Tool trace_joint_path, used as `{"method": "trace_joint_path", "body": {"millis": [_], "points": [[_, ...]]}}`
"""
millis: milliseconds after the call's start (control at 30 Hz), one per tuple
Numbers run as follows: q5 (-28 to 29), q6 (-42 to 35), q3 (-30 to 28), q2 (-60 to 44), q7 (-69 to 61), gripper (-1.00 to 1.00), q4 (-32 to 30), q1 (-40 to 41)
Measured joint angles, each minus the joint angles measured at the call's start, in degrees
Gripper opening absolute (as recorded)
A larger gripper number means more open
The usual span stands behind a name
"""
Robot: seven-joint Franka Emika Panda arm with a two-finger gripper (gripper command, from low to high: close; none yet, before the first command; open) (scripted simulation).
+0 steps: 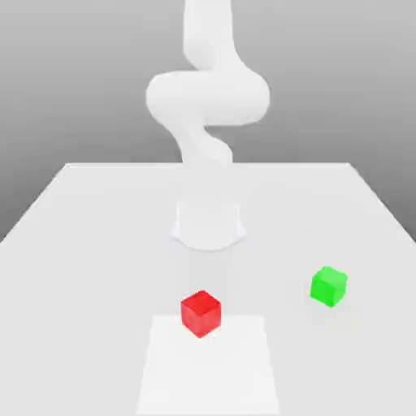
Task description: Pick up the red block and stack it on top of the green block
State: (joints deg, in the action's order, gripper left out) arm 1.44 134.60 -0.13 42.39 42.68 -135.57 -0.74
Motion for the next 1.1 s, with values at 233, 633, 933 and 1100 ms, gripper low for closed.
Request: {"method": "trace_joint_path", "body": {"millis": [233,633,933,1100], "points": [[3.91,9.43,-2.47,-11.86,-11.32,0.00,-12.41,-2.20],[2.22,29.80,-10.89,-37.29,-37.99,0.00,-33.09,-7.27],[-8.09,41.92,-2.91,-51.57,-46.02,-1.00,-31.77,-2.11],[-8.07,42.01,-2.57,-51.78,-45.97,-1.00,-31.74,-1.77]]}}
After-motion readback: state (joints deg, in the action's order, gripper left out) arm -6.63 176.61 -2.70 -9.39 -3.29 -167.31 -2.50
